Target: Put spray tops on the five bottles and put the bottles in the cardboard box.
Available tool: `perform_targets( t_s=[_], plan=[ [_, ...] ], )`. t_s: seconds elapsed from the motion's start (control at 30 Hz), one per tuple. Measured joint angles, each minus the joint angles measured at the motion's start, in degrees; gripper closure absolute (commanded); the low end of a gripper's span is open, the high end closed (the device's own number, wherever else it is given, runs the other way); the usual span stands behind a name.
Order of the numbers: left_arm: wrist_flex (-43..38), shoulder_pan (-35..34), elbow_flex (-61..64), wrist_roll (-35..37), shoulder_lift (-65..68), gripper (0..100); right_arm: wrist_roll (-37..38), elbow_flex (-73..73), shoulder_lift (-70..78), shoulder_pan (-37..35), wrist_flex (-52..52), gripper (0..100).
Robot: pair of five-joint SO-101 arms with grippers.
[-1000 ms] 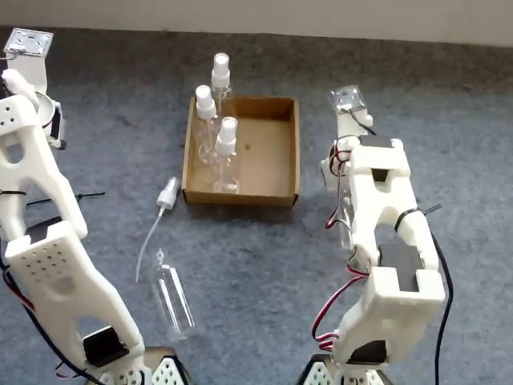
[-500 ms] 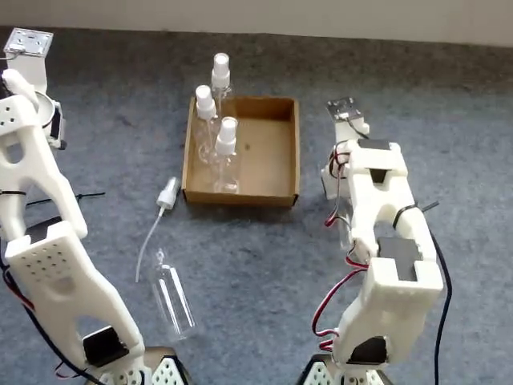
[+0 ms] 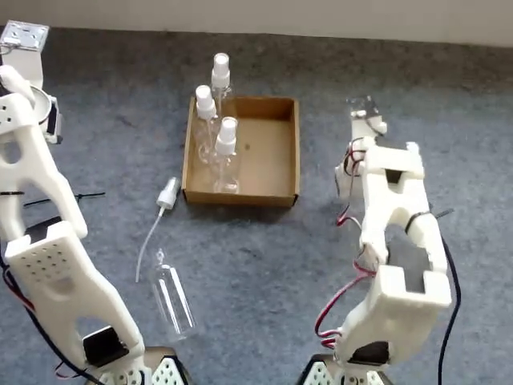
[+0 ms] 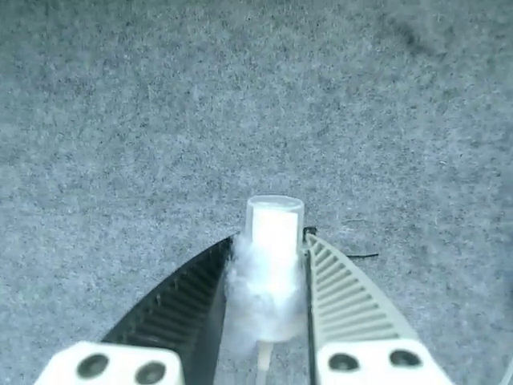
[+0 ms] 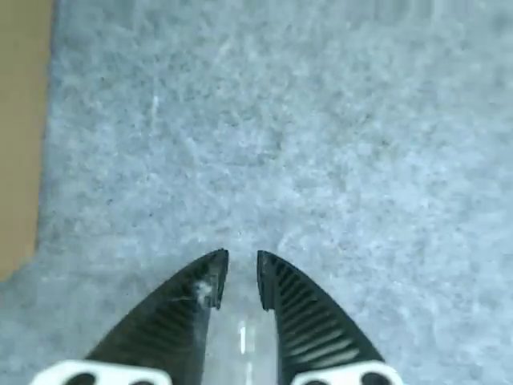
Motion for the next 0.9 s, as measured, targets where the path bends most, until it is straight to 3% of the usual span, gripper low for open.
perform_targets(
  t_s=[0.2,0.43,0.53,0.73,0.9],
  plan=[
    [2.55,0.0,-5.71,2.29,0.0,96,0.0,-0.09,-18.9,0.35,2.29,99.5],
    [2.81,0.0,-2.55,2.9,-3.52,96,3.16,1.05,-35.6,-0.97,3.78,98.8],
    [2.9,0.0,0.88,2.9,-7.03,96,7.91,5.27,-37.45,-0.44,7.65,94.7],
    [2.9,0.0,6.15,2.9,-10.81,96,13.1,14.68,-37.89,-0.35,14.15,76.2],
    [2.9,0.0,6.24,2.9,-10.99,96,17.93,18.11,-38.07,0.35,18.73,75.6]
  ],
)
